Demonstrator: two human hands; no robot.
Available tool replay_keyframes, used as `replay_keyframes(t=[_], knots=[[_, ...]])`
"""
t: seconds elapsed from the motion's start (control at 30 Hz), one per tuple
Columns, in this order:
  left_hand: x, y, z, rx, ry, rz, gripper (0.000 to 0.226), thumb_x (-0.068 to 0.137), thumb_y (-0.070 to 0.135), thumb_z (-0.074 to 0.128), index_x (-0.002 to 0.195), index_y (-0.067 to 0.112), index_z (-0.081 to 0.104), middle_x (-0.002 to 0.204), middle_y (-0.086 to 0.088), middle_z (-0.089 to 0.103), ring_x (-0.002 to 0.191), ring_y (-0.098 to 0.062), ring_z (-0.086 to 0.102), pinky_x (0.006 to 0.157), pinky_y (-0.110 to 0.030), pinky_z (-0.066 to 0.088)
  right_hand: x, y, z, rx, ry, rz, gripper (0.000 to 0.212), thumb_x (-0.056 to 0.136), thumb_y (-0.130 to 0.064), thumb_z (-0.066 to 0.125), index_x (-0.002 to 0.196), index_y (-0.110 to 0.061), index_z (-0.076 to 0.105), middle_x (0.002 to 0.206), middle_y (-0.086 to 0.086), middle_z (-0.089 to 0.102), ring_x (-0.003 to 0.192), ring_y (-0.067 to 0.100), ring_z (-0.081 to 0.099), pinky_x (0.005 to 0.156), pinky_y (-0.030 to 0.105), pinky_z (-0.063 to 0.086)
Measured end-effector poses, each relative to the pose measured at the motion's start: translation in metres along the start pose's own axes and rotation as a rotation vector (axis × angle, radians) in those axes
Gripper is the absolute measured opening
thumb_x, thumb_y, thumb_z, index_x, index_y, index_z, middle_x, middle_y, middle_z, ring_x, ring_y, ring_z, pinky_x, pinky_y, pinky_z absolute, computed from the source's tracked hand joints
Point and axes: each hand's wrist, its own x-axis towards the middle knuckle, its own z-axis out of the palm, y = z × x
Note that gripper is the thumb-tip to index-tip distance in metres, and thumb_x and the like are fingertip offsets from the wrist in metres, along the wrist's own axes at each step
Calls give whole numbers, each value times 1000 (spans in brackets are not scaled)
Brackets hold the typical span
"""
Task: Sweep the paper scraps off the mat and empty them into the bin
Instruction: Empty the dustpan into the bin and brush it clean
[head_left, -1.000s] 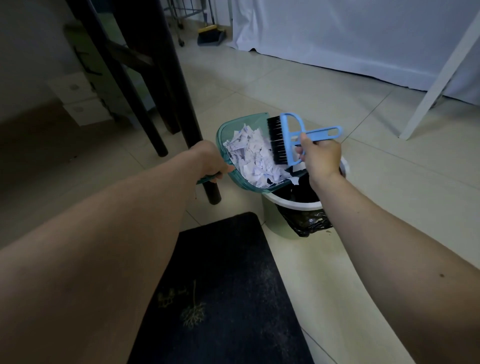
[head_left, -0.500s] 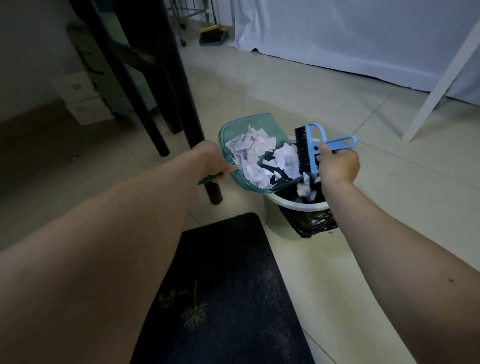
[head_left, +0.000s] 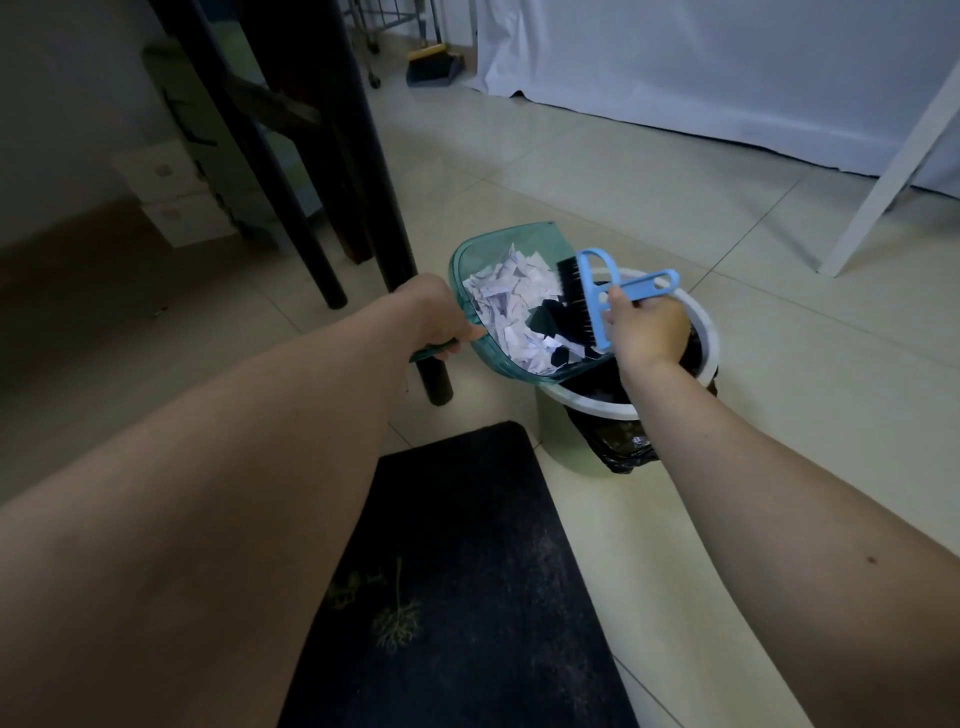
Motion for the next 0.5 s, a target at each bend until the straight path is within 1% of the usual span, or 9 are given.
replay_keyframes(t=[0.07, 0.17, 0.2, 0.27, 0.33, 0.4, 0.47, 0.5], knots=[[0, -1, 0, 2, -1, 2, 22, 86, 24, 70, 92, 5, 61, 83, -12, 64, 71, -21, 57, 89, -36, 54, 3, 4, -8, -3, 43, 7, 27, 90, -33, 58, 79, -10, 66, 84, 5, 71, 78, 23, 68, 76, 37, 56], [0, -1, 0, 0, 4, 6, 22, 86, 23, 70, 90, 4, 59, 77, -10, 62, 62, -18, 53, 82, -32, 54, 2, 1, -15, -12, 119, 6, 30, 92, -33, 55, 83, -6, 66, 82, 4, 68, 75, 22, 65, 64, 28, 46], [-1, -1, 1, -1, 5, 5, 22, 86, 23, 69, 90, 4, 59, 76, -10, 61, 62, -18, 53, 80, -32, 54, 0, -1, -15, 10, 138, 0, 29, 93, -32, 55, 82, -7, 66, 82, 5, 68, 73, 22, 64, 63, 28, 45], [-1, -2, 1, -3, 2, 7, 23, 86, 24, 70, 90, 4, 59, 79, -11, 62, 67, -20, 55, 85, -33, 54, -4, -8, -10, 88, 144, -18, 28, 92, -31, 56, 79, -8, 66, 83, 7, 70, 73, 22, 65, 66, 32, 51], [-2, -2, 2, -9, -3, 10, 23, 85, 24, 70, 90, 4, 60, 81, -12, 63, 73, -21, 56, 90, -37, 54, -11, -17, -1, 194, 76, -42, 26, 91, -29, 57, 70, -16, 63, 76, 2, 70, 74, 21, 68, 73, 38, 56], [-2, -2, 2, -24, -2, 9, 23, 85, 23, 71, 90, 3, 61, 81, -11, 64, 74, -21, 57, 89, -37, 55, -18, -24, 9, 280, -41, -61, 24, 90, -25, 60, 66, -25, 61, 70, -5, 68, 72, 18, 69, 74, 39, 58], [-2, -2, 2, -34, -2, 10, 21, 86, 23, 70, 85, 4, 60, 81, -11, 64, 74, -21, 58, 87, -36, 55, -22, -26, 18, 247, -134, -75, 24, 89, -23, 61, 65, -26, 61, 69, -6, 68, 72, 18, 69, 73, 39, 58], [-2, -2, 1, -29, -3, 11, 22, 86, 23, 70, 84, 4, 59, 81, -11, 64, 74, -21, 58, 87, -36, 56, -23, -24, 21, 170, -159, -83, 23, 89, -25, 62, 66, -24, 62, 70, -4, 69, 72, 18, 69, 74, 40, 58]])
